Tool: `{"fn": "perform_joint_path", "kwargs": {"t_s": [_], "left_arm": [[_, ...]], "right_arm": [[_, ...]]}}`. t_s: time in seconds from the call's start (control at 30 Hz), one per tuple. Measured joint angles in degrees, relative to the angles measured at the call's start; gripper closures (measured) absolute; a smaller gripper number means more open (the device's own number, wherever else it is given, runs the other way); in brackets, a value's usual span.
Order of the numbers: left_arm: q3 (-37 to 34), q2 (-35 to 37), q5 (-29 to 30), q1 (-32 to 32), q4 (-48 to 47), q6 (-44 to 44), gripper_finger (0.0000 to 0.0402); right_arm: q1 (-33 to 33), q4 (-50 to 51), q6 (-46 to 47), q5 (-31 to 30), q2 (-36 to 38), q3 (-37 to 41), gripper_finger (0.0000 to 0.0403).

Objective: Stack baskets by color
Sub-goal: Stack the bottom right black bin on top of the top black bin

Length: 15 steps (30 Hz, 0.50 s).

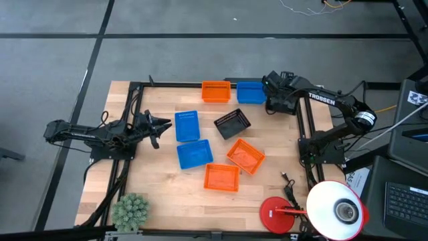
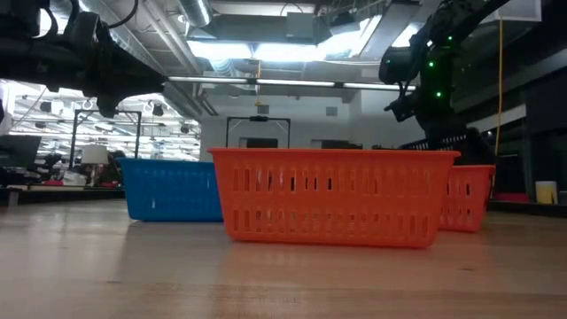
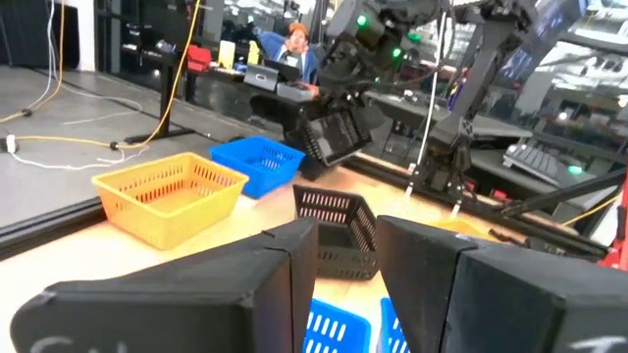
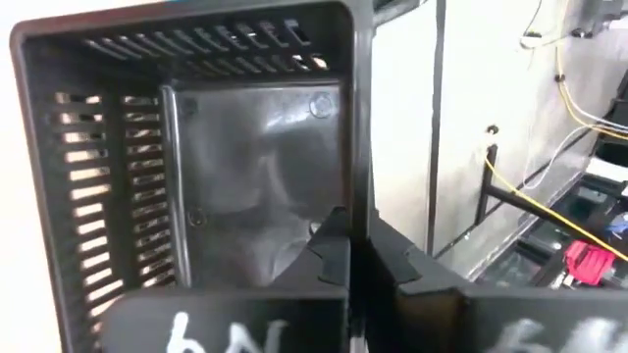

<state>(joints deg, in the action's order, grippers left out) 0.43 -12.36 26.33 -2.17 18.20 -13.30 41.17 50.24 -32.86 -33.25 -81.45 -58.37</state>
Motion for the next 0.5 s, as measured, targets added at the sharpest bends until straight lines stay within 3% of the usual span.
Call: {"fn": "perform_joint_path", "kwargs": {"t_s": [0.5], "left_arm": [[0.0,0.0,-0.02,0.0,0.19,-0.11,0.0303]], "right_arm": [[0.04,0.15,1.12,8.51,0.0,0.0,0.0397]]}}
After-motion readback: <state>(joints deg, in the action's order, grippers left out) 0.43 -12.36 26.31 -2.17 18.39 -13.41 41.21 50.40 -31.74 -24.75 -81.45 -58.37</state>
